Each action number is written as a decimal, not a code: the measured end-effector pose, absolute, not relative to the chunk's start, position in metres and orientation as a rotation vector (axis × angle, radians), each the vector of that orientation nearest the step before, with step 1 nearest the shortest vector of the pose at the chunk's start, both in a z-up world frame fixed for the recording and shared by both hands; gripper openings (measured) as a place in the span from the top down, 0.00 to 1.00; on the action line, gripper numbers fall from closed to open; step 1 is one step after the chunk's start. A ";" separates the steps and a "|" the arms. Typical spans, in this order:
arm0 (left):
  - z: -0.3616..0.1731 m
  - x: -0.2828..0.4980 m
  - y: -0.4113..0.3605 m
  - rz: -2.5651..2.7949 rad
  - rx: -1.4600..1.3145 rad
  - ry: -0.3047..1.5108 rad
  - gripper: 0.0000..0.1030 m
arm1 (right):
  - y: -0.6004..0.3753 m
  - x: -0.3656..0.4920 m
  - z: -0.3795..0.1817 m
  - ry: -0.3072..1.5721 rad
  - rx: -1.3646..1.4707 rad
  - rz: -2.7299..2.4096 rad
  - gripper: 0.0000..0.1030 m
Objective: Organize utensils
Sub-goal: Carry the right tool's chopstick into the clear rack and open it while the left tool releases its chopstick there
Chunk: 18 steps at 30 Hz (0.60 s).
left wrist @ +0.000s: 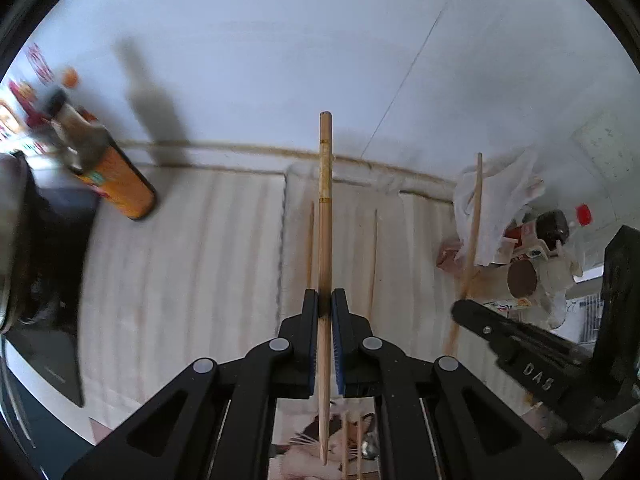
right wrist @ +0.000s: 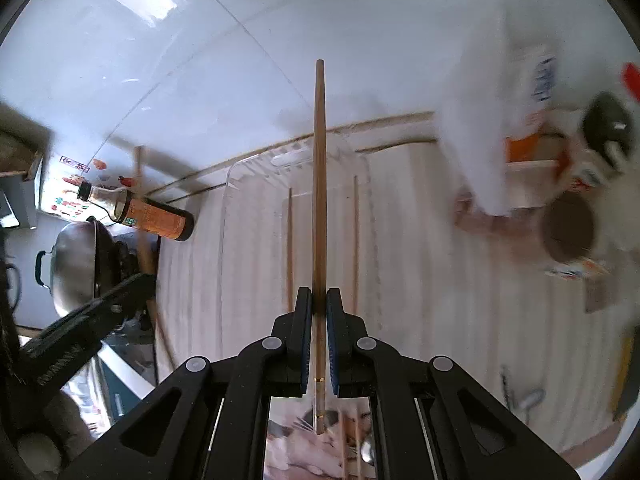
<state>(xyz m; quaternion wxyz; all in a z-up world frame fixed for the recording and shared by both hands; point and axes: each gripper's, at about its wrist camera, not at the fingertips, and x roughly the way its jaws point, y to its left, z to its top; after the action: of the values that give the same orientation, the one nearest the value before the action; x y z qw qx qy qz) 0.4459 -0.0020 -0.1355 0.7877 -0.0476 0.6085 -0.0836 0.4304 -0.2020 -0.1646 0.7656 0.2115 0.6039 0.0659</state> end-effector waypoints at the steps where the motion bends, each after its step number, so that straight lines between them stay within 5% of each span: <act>1: -0.144 0.452 -0.004 -0.187 -0.106 1.337 0.96 | -0.199 0.435 -0.171 1.326 0.457 0.146 0.93; 10: -0.184 0.467 -0.011 -0.186 -0.112 1.472 0.92 | -0.176 0.457 -0.231 1.482 0.409 0.202 0.92; 13: -0.177 0.463 -0.008 -0.158 -0.094 1.448 0.91 | -0.176 0.454 -0.235 1.493 0.393 0.205 0.68; 16: -0.162 0.458 0.002 -0.098 -0.050 1.388 0.71 | -0.185 0.449 -0.226 1.465 0.397 0.185 0.65; 18: -0.152 0.451 0.009 -0.050 -0.016 1.330 0.43 | -0.190 0.443 -0.217 1.437 0.372 0.159 0.65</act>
<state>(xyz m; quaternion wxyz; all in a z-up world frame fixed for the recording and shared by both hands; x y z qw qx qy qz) 0.4510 0.0086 -0.1521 0.7866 -0.0074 0.6170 -0.0232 0.4430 -0.1903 -0.2173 0.7342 0.1692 0.6535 0.0722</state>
